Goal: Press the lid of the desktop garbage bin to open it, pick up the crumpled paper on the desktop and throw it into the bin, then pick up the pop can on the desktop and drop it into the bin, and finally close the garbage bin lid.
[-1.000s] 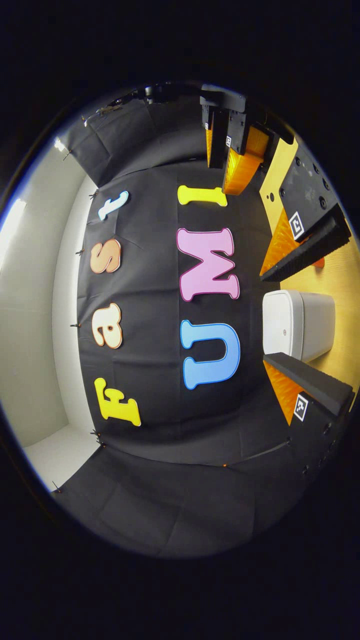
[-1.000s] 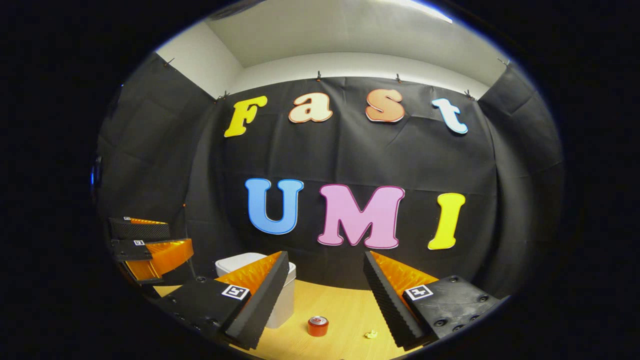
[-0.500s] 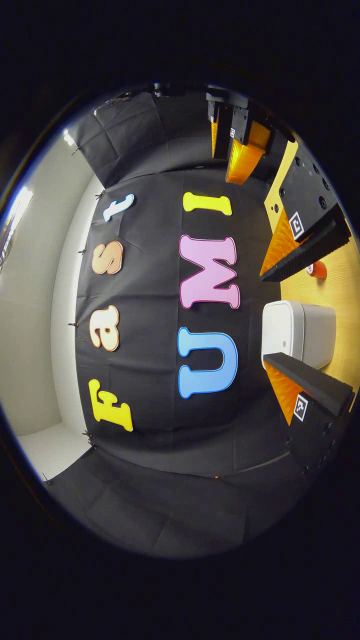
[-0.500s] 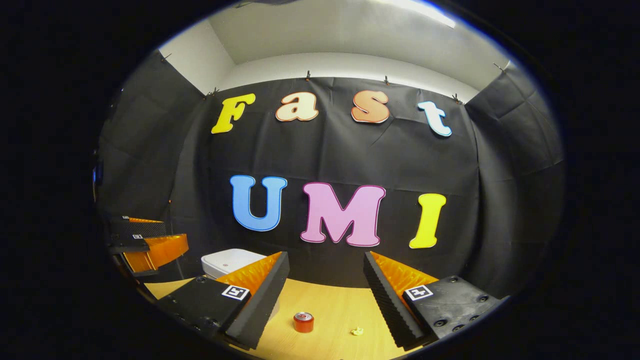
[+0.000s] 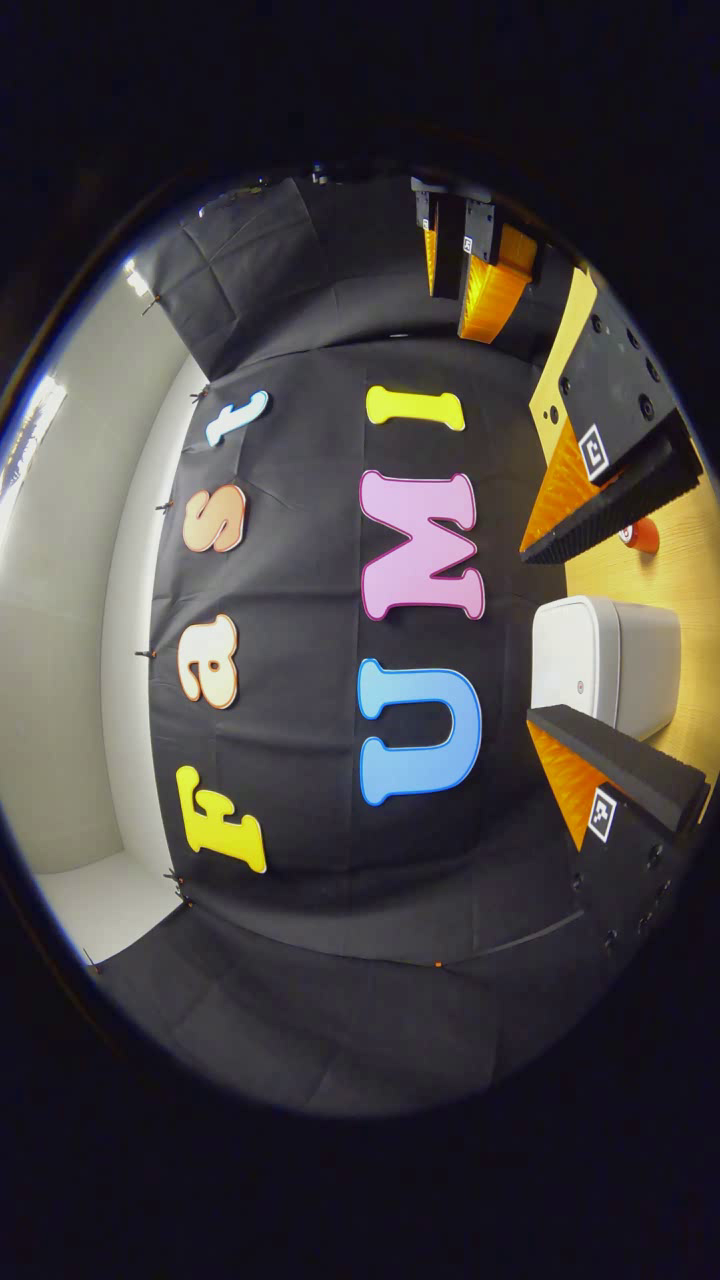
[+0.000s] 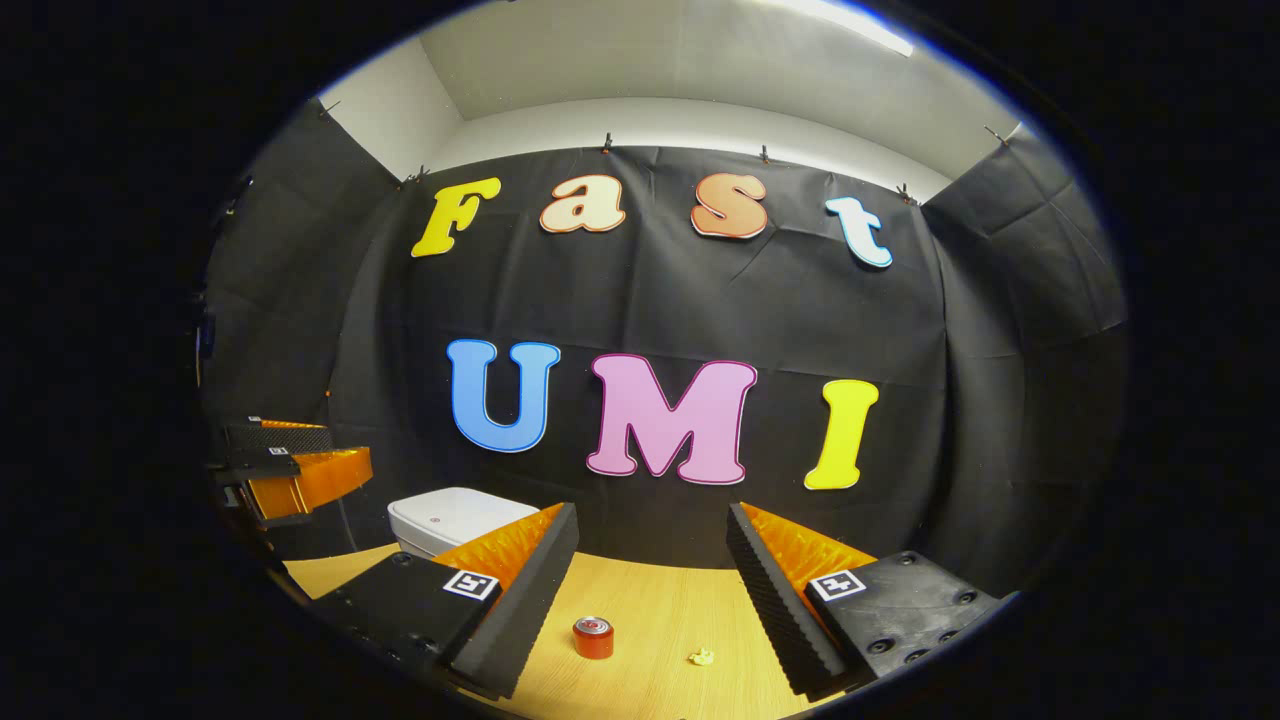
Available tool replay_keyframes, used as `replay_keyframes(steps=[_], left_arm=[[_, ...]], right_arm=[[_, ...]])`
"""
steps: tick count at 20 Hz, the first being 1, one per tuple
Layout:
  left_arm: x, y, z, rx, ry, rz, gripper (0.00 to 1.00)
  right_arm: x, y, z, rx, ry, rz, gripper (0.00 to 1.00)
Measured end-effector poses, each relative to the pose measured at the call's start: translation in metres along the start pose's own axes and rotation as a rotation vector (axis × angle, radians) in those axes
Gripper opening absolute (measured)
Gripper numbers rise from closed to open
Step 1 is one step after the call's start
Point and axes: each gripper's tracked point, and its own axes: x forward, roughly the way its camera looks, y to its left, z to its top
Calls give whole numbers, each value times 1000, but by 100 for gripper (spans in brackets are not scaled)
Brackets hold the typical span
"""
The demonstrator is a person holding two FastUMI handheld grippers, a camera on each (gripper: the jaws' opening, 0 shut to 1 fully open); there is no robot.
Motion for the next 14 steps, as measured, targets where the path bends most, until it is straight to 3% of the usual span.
replay_keyframes(steps=[7,11,13,14], left_arm=[[40,37,-1,-83,35,0,79],[73,54,-9,-60,67,11,59],[86,62,-23,-58,108,27,45],[94,69,-28,-47,121,51,28]], right_arm=[[9,-5,-17,-4,48,4,96],[19,-7,-26,-5,68,13,96],[23,-9,-35,-5,86,18,96],[26,-10,-38,-3,94,22,96]])
